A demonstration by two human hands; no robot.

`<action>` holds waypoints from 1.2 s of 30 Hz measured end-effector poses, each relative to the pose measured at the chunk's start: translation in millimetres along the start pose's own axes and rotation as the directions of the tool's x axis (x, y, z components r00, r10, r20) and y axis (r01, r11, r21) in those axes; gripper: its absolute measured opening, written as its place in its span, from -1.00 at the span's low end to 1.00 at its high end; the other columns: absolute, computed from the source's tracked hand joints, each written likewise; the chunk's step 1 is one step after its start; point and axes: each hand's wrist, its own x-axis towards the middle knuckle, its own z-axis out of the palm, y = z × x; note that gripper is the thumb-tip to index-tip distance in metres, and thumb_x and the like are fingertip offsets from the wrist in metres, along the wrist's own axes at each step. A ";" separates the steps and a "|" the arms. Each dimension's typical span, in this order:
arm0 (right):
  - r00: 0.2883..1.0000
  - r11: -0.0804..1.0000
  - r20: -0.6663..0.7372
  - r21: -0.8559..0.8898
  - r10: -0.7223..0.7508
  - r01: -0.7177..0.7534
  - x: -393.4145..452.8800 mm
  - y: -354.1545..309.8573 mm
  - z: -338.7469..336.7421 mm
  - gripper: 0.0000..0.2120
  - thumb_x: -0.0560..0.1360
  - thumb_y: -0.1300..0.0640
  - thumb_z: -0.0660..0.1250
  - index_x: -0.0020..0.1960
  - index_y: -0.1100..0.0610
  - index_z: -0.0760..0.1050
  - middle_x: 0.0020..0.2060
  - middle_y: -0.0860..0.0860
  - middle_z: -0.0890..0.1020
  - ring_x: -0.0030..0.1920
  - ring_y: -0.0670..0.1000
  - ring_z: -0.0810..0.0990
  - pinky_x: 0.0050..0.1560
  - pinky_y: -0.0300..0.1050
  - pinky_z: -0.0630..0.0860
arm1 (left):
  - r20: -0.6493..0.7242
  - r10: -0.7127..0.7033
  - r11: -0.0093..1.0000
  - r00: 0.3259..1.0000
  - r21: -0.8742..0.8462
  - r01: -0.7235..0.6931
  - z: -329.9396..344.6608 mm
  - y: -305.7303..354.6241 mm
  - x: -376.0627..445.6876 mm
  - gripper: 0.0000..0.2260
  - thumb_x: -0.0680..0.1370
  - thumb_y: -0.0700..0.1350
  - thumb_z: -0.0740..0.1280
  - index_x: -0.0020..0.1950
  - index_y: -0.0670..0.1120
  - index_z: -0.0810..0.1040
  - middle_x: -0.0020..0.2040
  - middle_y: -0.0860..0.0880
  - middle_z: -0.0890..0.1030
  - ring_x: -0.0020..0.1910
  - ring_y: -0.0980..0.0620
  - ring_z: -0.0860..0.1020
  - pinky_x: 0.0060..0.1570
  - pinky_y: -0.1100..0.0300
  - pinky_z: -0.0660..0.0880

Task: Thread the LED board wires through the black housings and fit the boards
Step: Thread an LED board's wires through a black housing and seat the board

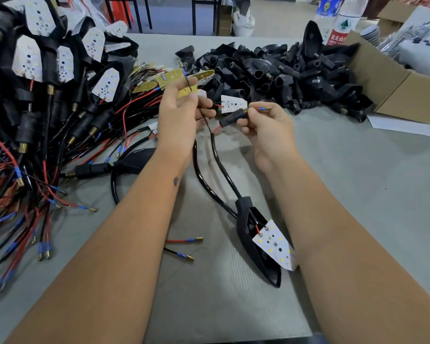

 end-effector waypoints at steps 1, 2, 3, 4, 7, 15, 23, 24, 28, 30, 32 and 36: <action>1.000 0.999 -0.025 0.046 0.016 -0.015 1.2 -0.5 -0.1 -0.79 0.60 0.40 0.18 -0.12 0.17 0.45 -0.24 0.11 0.53 -0.42 -0.08 0.56 -0.37 -0.30 0.47 | 0.001 0.025 1.000 1.000 0.004 -0.025 -1.1 0.5 -0.8 -0.78 0.68 -0.21 0.08 0.05 0.04 0.46 -0.31 0.01 0.57 -0.31 0.06 0.59 -0.25 0.25 0.53; 0.999 0.997 -0.040 0.080 0.028 -0.025 2.3 -1.1 -0.1 -0.80 0.60 0.40 0.17 -0.12 0.17 0.44 -0.22 0.12 0.52 -0.42 -0.08 0.56 -0.35 -0.30 0.49 | -0.001 0.052 0.999 0.999 0.013 -0.052 -2.2 0.6 -1.2 -0.79 0.69 -0.18 0.07 0.04 0.04 0.46 -0.33 0.00 0.54 -0.32 0.04 0.57 -0.26 0.24 0.52; 0.998 0.995 -0.044 0.100 0.034 -0.030 2.8 -1.5 -0.2 -0.80 0.61 0.40 0.16 -0.11 0.18 0.44 -0.21 0.12 0.52 -0.41 -0.07 0.56 -0.34 -0.31 0.50 | -0.006 0.071 0.997 0.997 0.033 -0.071 -2.7 0.6 -1.4 -0.79 0.69 -0.17 0.07 0.01 0.03 0.46 -0.33 0.00 0.52 -0.33 0.03 0.56 -0.27 0.24 0.52; 0.999 0.993 -0.042 0.112 0.035 -0.030 2.9 -1.7 -0.3 -0.80 0.61 0.40 0.16 -0.10 0.18 0.44 -0.20 0.12 0.52 -0.40 -0.06 0.55 -0.33 -0.30 0.51 | -0.013 0.078 0.995 0.997 0.067 -0.077 -2.8 0.6 -0.9 -0.78 0.69 -0.16 0.07 -0.03 0.02 0.46 -0.31 0.01 0.51 -0.34 0.04 0.55 -0.28 0.25 0.51; 0.999 0.991 -0.028 0.134 0.019 -0.015 2.9 -1.5 -0.5 -0.80 0.61 0.41 0.15 -0.10 0.19 0.44 -0.22 0.12 0.54 -0.40 -0.05 0.52 -0.34 -0.30 0.50 | -0.021 0.059 0.971 0.998 0.235 -0.052 -2.4 -1.3 1.3 -0.77 0.67 -0.20 0.11 -0.07 -0.02 0.51 -0.24 0.04 0.52 -0.33 0.10 0.56 -0.27 0.22 0.48; 0.999 0.982 -0.044 0.189 0.012 -0.004 5.5 -1.6 -1.8 -0.79 0.61 0.40 0.15 -0.10 0.16 0.42 -0.22 0.10 0.55 -0.41 -0.07 0.49 -0.34 -0.30 0.46 | 0.064 0.035 0.880 0.997 0.470 -0.061 -3.7 -3.7 -2.5 -0.80 0.62 -0.23 0.21 0.13 0.02 0.52 -0.31 0.03 0.61 -0.36 0.16 0.62 -0.25 0.21 0.53; 0.999 0.966 -0.047 0.260 0.019 -0.006 4.3 -2.1 -0.8 -0.78 0.61 0.42 0.13 -0.11 0.18 0.42 -0.25 0.10 0.53 -0.40 -0.05 0.48 -0.33 -0.32 0.49 | 0.149 0.085 0.730 0.985 0.664 -0.164 -2.4 -8.5 -6.0 -0.76 0.55 -0.22 0.26 -0.01 0.06 0.66 -0.31 0.19 0.55 -0.45 0.29 0.43 -0.44 0.44 0.27; 0.999 0.964 -0.049 0.264 0.023 -0.009 4.3 -2.2 -0.7 -0.78 0.61 0.42 0.13 -0.11 0.18 0.42 -0.26 0.10 0.54 -0.40 -0.05 0.48 -0.33 -0.32 0.49 | 0.153 0.087 0.724 0.984 0.669 -0.168 -2.7 -8.0 -6.2 -0.76 0.55 -0.22 0.26 0.00 0.04 0.67 -0.30 0.21 0.55 -0.45 0.30 0.44 -0.43 0.44 0.27; 0.998 0.969 -0.050 0.247 0.022 -0.009 4.9 -2.3 -0.5 -0.79 0.60 0.42 0.14 -0.10 0.19 0.43 -0.26 0.10 0.54 -0.41 -0.05 0.49 -0.33 -0.31 0.49 | 0.162 0.094 0.705 0.982 0.685 -0.181 -3.2 -5.4 -6.8 -0.75 0.55 -0.23 0.25 0.03 0.03 0.67 -0.27 0.22 0.55 -0.43 0.31 0.45 -0.41 0.45 0.31; 0.998 0.970 -0.052 0.241 0.021 -0.008 5.1 -2.4 -0.2 -0.79 0.60 0.42 0.14 -0.10 0.19 0.43 -0.27 0.09 0.54 -0.42 -0.07 0.50 -0.33 -0.31 0.49 | 0.163 0.101 0.708 0.982 0.681 -0.185 -3.1 -4.6 -6.9 -0.78 0.55 -0.21 0.26 0.01 0.04 0.66 -0.23 0.20 0.57 -0.40 0.31 0.46 -0.38 0.47 0.33; 0.998 0.971 -0.058 0.239 0.019 -0.005 5.1 -2.5 -0.1 -0.79 0.60 0.42 0.15 -0.11 0.19 0.43 -0.28 0.09 0.55 -0.43 -0.07 0.50 -0.33 -0.31 0.49 | 0.164 0.101 0.725 0.981 0.663 -0.185 -2.4 -4.1 -6.8 -0.82 0.55 -0.19 0.29 0.00 0.04 0.65 -0.18 0.19 0.60 -0.29 0.34 0.51 -0.27 0.50 0.38; 0.998 0.972 -0.057 0.236 0.017 -0.003 4.9 -2.2 0.1 -0.80 0.60 0.41 0.15 -0.10 0.19 0.43 -0.29 0.09 0.55 -0.42 -0.07 0.50 -0.34 -0.31 0.48 | 0.169 0.095 0.724 0.981 0.664 -0.185 -0.8 -4.0 -7.6 -0.89 0.55 -0.15 0.33 -0.06 0.01 0.64 -0.25 0.21 0.58 -0.26 0.28 0.53 -0.16 0.34 0.47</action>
